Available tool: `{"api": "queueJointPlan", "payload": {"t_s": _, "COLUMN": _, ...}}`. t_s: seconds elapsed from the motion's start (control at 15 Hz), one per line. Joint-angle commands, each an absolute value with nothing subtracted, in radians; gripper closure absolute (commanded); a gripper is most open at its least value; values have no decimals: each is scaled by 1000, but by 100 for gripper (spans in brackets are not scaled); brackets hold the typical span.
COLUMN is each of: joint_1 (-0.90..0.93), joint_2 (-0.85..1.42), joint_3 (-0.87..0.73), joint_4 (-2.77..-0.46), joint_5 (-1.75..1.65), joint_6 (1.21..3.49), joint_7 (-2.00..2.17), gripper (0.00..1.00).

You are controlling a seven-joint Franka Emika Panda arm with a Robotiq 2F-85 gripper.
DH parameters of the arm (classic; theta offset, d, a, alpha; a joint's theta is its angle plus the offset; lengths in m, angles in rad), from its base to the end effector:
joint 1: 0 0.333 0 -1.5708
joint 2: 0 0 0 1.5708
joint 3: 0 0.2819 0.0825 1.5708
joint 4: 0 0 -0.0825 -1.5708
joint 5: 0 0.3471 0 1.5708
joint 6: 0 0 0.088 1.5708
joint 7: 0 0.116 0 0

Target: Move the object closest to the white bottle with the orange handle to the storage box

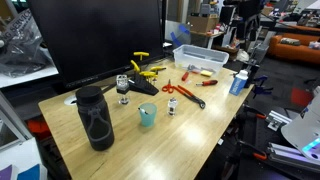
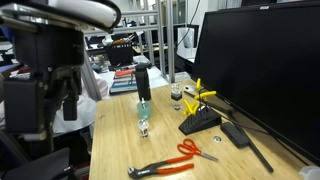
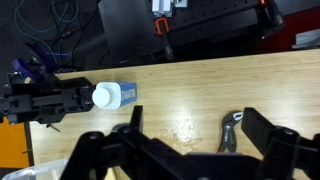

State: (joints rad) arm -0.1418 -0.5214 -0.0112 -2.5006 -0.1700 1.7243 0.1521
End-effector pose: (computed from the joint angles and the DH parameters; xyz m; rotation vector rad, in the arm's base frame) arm 0.3324 -0.0686 0.4232 2.9355 -0.3767 -0.3788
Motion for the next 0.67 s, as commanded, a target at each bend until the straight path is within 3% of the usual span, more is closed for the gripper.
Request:
{"api": "queueJointPlan", "payload": {"t_s": 0.0, "joint_1": -131, "joint_2": -521, "joint_3": -21, "joint_4": -2499, "joint_5": -174, "joint_6": 1722, "joint_7": 156, "gripper": 0}}
{"api": "queueJointPlan", "payload": {"t_s": 0.6, "joint_1": -143, "joint_2": -189, "joint_3": -21, "joint_4": -2430, "joint_5": -103, "joint_6": 1812, "joint_7": 467, "gripper": 0}}
